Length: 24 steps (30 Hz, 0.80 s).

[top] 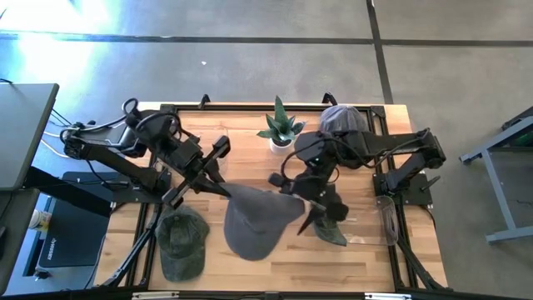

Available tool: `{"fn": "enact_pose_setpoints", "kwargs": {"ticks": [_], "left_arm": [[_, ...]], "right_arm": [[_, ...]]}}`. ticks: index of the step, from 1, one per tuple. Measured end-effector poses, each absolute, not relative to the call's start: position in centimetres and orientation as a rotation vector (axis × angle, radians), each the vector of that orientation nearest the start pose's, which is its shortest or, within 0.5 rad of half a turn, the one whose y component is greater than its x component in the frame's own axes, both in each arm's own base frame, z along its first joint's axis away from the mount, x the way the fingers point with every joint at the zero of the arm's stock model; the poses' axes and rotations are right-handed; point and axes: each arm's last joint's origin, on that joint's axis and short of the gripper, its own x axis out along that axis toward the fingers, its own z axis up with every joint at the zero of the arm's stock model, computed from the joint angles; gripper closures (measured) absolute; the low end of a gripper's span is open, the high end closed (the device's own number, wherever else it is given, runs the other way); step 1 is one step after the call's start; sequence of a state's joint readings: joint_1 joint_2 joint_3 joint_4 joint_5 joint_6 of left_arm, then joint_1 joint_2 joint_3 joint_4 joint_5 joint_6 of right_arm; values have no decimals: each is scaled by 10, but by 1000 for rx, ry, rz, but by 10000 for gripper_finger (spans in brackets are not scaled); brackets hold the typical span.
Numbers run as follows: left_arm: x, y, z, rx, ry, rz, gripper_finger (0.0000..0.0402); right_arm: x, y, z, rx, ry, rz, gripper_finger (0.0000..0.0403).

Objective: Pick & Place hat
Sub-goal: Put the left gray cap into the left transparent bin

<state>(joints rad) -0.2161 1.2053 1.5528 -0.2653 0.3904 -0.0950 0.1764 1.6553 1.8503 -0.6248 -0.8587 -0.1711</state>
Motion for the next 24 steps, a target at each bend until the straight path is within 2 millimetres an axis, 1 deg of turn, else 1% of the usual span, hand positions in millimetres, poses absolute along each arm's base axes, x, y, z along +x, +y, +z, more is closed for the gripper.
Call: {"fn": "enact_pose_setpoints", "kwargs": {"ticks": [3,5,7,11,13,16,19,24], "left_arm": [[223,-60,494,-107,-9,-608,399],[226,-61,491,-115,15,-608,399],[231,-63,488,-129,34,-624,399],[246,-67,479,-138,78,-671,399],[252,-69,473,-142,109,-673,399],[261,-71,468,-145,128,-687,399],[264,-72,465,-145,144,-688,399],[267,-71,461,-128,158,-649,399]], "right_arm": [[335,84,441,113,371,1139,204],[333,84,443,159,388,1168,211],[333,84,443,176,401,1141,218],[336,83,441,230,459,985,233],[336,82,441,262,477,960,243],[335,82,443,316,501,979,260],[332,84,446,377,525,1005,274],[330,92,448,419,533,1063,278]]}}
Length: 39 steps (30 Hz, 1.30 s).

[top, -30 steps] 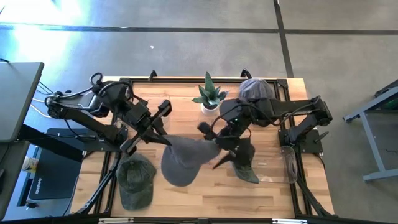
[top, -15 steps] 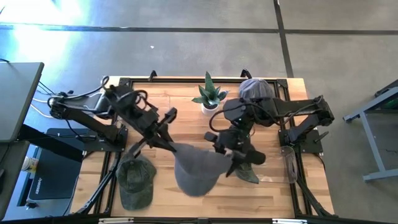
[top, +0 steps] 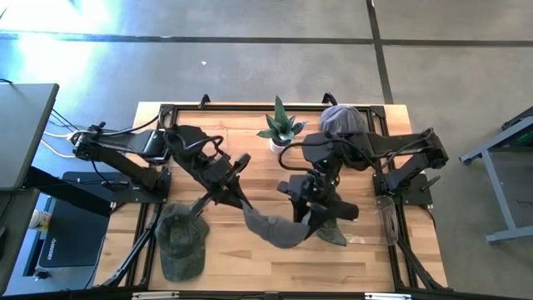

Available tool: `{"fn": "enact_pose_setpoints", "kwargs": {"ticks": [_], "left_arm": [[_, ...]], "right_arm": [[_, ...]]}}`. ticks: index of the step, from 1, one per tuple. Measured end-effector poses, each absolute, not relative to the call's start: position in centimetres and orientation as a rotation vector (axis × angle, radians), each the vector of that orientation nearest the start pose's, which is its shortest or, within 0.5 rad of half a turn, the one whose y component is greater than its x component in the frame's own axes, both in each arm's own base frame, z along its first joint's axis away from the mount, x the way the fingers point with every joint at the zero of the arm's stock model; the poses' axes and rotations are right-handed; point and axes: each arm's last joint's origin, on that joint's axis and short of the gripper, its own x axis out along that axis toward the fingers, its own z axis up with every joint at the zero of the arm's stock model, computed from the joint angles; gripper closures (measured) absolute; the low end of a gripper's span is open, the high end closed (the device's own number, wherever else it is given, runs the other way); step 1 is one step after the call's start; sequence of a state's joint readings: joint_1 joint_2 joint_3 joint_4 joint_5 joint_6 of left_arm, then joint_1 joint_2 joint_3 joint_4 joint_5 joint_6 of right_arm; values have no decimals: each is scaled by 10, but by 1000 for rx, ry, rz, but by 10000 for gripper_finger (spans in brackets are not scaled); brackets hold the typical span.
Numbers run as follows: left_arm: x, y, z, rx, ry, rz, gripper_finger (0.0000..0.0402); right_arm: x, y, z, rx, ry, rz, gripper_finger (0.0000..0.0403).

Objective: Pick & Place hat
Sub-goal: Put the left gray cap into the left transparent bin

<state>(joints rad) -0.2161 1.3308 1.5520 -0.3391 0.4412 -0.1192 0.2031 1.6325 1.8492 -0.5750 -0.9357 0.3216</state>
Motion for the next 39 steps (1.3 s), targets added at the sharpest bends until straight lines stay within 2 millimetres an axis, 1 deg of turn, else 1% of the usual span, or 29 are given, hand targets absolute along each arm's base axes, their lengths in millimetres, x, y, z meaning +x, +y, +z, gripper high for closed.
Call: {"fn": "enact_pose_setpoints", "kwargs": {"ticks": [3,9,12,16,18,20,26,31,35,37,39], "left_arm": [[268,-71,460,-117,168,-614,399],[269,-69,459,-114,170,-557,399],[269,-68,459,-113,170,-523,399],[269,-68,459,-112,167,-505,399],[269,-68,459,-112,164,-505,399],[269,-68,459,-112,164,-505,399],[268,-67,460,-112,171,-500,399],[265,-67,459,-111,189,-498,399],[265,-67,457,-113,204,-502,399],[265,-67,457,-113,206,-505,399],[265,-67,457,-114,213,-505,399]], "right_arm": [[331,96,453,448,513,1085,258],[332,97,456,487,503,1037,179],[334,96,453,488,507,923,154],[335,93,445,483,564,753,149],[334,93,440,465,595,688,148],[334,95,436,438,614,662,148],[330,108,437,336,578,775,148],[322,109,444,359,574,804,162],[317,110,449,367,559,801,196],[317,111,449,370,557,766,226],[317,113,448,365,563,746,267]]}}
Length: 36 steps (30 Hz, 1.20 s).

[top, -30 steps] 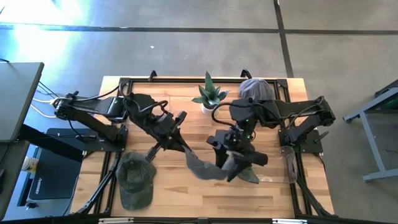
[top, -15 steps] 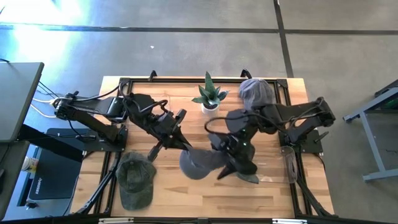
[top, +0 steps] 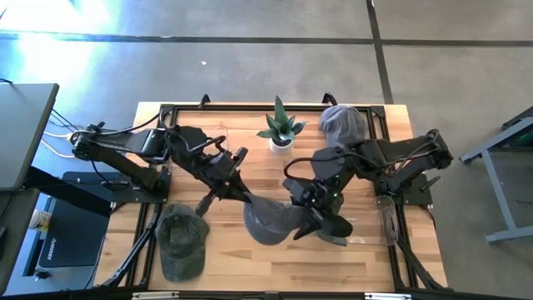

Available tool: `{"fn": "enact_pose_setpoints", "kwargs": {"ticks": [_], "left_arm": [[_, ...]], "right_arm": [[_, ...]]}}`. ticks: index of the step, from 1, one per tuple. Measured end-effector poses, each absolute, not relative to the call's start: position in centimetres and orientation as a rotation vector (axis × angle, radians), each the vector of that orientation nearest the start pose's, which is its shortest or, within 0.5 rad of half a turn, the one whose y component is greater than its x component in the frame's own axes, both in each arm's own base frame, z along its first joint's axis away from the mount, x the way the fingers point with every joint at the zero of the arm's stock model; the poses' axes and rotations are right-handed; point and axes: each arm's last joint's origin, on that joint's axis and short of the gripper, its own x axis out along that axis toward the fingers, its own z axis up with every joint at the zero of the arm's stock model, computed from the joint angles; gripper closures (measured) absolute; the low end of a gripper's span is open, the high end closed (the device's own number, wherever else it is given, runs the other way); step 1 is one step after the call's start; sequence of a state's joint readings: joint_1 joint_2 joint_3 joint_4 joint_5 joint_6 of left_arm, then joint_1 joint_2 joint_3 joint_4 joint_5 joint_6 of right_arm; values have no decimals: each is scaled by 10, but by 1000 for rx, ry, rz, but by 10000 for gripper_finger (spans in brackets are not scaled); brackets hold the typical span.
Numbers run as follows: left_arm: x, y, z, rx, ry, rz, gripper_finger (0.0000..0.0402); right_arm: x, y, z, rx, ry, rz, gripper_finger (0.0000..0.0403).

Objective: Pick & Place hat
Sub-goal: Put the left gray cap into the left transparent bin

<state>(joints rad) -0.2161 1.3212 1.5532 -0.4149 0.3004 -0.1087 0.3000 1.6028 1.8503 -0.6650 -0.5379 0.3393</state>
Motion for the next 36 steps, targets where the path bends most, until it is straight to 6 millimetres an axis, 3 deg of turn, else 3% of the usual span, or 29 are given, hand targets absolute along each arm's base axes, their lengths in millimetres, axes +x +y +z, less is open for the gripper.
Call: {"fn": "enact_pose_setpoints", "kwargs": {"ticks": [4,6,10,14,20,28,31,36], "left_arm": [[265,-67,456,-114,217,-504,399],[265,-67,456,-114,218,-505,399],[265,-67,458,-127,202,-500,399],[282,-68,452,-188,200,-487,388],[311,-57,436,-343,260,-559,289],[343,-46,427,-451,222,-811,142],[348,-45,423,-454,232,-820,123],[349,-45,423,-416,206,-787,125]], "right_arm": [[314,113,446,372,601,699,365],[310,111,446,383,619,666,392],[304,108,454,393,584,646,379],[304,109,455,382,566,647,398],[303,106,449,337,609,605,399],[298,103,438,273,712,529,398],[296,101,436,263,746,499,399],[294,100,434,247,765,466,398]]}}
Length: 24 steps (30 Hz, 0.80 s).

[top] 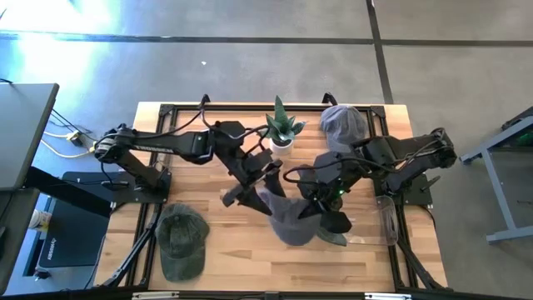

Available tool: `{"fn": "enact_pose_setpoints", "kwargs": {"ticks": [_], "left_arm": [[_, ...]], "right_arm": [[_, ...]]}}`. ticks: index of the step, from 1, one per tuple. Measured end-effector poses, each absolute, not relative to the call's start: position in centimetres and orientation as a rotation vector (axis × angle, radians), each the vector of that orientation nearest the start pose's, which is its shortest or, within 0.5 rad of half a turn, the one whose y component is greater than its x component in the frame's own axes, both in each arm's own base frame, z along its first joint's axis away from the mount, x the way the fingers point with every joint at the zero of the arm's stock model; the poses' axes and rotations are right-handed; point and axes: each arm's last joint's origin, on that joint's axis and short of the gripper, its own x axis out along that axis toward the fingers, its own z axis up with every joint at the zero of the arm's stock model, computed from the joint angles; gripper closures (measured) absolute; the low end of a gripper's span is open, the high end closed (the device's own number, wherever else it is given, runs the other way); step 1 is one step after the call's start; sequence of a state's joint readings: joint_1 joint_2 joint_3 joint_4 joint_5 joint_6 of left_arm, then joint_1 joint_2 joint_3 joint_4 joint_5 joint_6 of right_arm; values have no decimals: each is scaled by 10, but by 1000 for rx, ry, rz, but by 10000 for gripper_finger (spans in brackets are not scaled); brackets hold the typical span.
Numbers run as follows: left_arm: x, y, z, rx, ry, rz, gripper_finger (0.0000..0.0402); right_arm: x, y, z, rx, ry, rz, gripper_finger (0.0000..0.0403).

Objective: Pick & Place hat
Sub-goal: Put the left gray cap into the left transparent bin

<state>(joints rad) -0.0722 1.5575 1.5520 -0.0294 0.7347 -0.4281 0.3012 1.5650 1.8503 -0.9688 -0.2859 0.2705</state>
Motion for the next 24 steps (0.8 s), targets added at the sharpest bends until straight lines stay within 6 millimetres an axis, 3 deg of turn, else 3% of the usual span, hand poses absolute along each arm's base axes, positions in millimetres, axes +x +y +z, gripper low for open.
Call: {"fn": "enact_pose_setpoints", "kwargs": {"ticks": [7,15,24], "left_arm": [[352,-48,418,-279,164,-585,144],[357,-56,405,-376,273,-655,147],[362,-68,400,-351,268,-584,153]], "right_arm": [[295,99,434,222,755,447,397],[295,99,434,209,751,439,398],[296,99,435,208,734,433,398]]}}
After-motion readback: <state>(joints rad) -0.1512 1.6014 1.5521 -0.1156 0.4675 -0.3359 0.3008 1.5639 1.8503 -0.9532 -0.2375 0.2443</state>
